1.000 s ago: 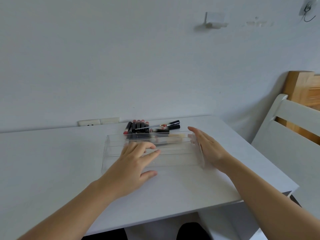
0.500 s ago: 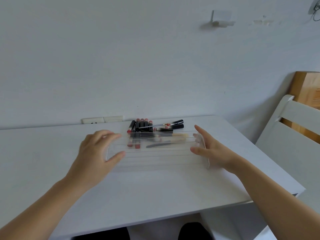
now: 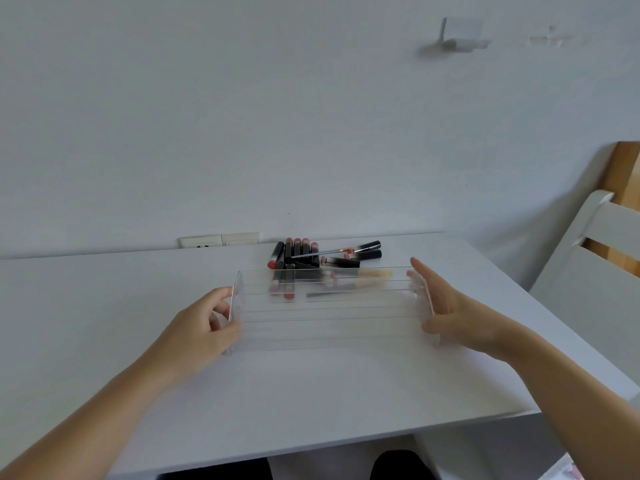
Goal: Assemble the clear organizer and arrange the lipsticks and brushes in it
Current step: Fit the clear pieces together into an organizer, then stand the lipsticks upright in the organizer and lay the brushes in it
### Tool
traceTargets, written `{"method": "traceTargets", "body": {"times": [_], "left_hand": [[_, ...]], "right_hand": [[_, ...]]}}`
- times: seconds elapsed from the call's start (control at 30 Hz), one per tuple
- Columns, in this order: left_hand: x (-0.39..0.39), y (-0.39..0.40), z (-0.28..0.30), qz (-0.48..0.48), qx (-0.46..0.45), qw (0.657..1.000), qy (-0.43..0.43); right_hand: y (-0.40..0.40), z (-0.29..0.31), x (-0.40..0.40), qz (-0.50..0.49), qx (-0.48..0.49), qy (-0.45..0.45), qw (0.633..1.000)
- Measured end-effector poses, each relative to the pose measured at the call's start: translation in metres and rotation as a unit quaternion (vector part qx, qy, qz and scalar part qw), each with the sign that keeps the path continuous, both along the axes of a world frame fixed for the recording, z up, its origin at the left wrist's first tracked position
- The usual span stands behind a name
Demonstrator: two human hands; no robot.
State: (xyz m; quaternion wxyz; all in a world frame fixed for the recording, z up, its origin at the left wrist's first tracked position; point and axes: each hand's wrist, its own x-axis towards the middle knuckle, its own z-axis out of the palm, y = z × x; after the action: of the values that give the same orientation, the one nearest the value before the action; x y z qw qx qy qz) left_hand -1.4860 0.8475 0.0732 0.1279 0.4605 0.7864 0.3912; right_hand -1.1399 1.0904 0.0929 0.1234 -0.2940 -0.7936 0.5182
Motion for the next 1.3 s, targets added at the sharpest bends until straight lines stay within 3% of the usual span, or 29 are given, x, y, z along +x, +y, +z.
{"method": "traceTargets", "body": {"times": [0.83,0.97,1.03,1.17,1.3], "left_hand": [[0.004,-0.014,0.019,-0.020,-0.026,0.999,-0.013],[-0.008,-0.010,0.051,0.015,-0.003,1.000,-0.027],[-0.012,0.010,0.072,0.012,0.005,1.000,-0.003],[-0.015,0.087,0.098,-0.042,-0.078,0.990,0.105],[-0.010,0.164,0.092,-0.060,-0.239,0.947,0.205]], "right_hand": [[-0.009,0.008,0.004,-0.004,0.000,0.018,1.000],[0.006,0.039,0.003,-0.044,0.040,0.059,0.996],[0.022,0.057,-0.013,-0.074,0.105,0.067,0.989],[0.053,0.074,-0.074,-0.059,0.280,-0.040,0.958],[0.073,0.068,-0.128,0.024,0.341,-0.192,0.920]]}}
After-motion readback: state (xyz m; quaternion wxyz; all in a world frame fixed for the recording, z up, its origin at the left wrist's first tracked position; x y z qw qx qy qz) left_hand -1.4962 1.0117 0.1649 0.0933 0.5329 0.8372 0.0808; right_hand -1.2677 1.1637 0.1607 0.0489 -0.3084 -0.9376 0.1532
